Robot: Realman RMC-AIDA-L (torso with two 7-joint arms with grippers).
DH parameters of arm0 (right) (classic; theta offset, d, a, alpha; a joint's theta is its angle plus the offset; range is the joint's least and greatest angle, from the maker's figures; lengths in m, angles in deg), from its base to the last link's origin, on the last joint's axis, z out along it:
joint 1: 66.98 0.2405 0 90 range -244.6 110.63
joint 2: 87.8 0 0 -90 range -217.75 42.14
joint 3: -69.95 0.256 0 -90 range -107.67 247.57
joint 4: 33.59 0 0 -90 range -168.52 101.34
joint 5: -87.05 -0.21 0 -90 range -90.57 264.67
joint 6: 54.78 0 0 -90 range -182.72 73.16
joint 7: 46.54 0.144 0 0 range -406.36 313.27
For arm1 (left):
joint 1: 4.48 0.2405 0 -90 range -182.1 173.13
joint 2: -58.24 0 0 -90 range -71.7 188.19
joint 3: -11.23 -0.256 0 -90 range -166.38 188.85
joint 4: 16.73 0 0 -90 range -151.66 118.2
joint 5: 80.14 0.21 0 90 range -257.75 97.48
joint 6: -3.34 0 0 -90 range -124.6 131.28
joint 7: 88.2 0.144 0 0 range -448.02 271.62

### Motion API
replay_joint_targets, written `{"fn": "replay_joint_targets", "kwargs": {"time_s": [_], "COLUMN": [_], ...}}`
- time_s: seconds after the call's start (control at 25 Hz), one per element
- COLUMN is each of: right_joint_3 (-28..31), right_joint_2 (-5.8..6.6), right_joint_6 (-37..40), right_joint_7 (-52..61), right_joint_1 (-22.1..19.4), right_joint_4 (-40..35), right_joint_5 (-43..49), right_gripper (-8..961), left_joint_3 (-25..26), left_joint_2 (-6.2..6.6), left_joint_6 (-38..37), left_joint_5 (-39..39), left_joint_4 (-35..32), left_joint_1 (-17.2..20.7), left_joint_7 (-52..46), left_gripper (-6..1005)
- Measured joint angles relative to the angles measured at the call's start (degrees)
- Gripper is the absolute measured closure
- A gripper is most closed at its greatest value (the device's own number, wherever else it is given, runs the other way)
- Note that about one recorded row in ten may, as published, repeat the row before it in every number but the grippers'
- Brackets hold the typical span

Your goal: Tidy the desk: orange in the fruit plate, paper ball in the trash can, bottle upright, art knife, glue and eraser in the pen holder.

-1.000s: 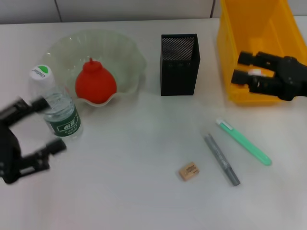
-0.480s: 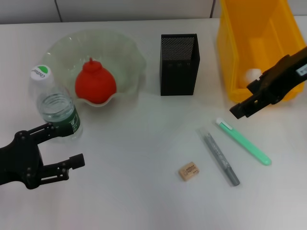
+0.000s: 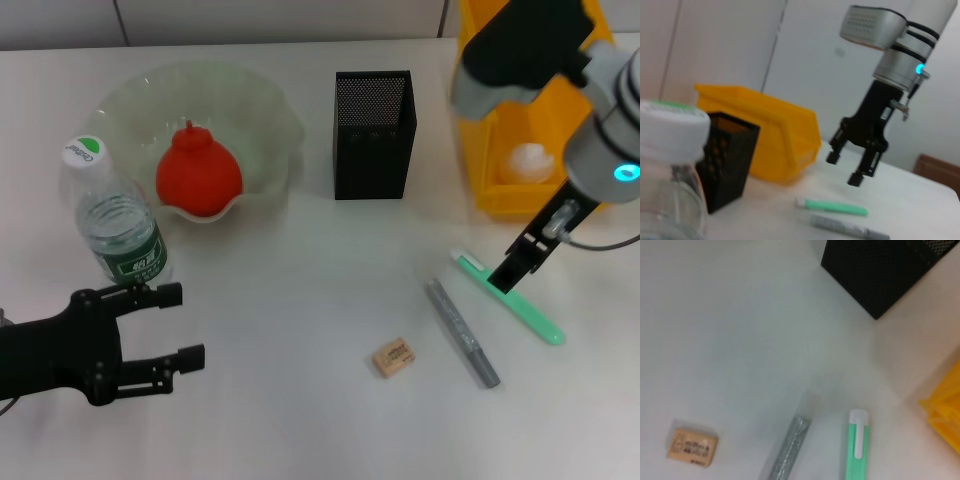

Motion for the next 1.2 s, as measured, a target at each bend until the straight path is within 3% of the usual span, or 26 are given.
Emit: {"fn": "replay_joint_targets", "kwargs": {"time_s": [0.16,0.48,0.96,1.2], "right_joint_3": [-2.0,-3.1,-4.0,-4.5], "right_joint_2": [-0.05,-0.08,-0.15,-0.17], "right_joint_6": [-4.5,-11.3,-18.3,-20.0], "right_joint_7": [0.7,1.1,1.3,1.4], "right_joint_1": [0.1,0.7,0.9,1.0], "right_joint_4": [3.6,10.4,16.2,17.5], "right_joint_5": [-0.2,-0.8,-4.1,-4.1], "right_gripper": [137,461,570,579], "left_joint_3": [0.2,0.3,0.3,0.3], "left_joint_2": [0.02,0.2,-0.13,-0.23], "left_joint_6": [-0.2,-0.5,-0.1,0.0], "left_joint_5": [2.7,2.7,2.8,2.8], "left_joint_4": [-0.3,-0.8,-1.0,-0.9], "left_joint_1": [-1.3,-1.4,-1.4,-1.4], "left_joint_7": [-0.7,-0.8,-0.8,-0.8], "left_gripper": [153,153,153,153]}}
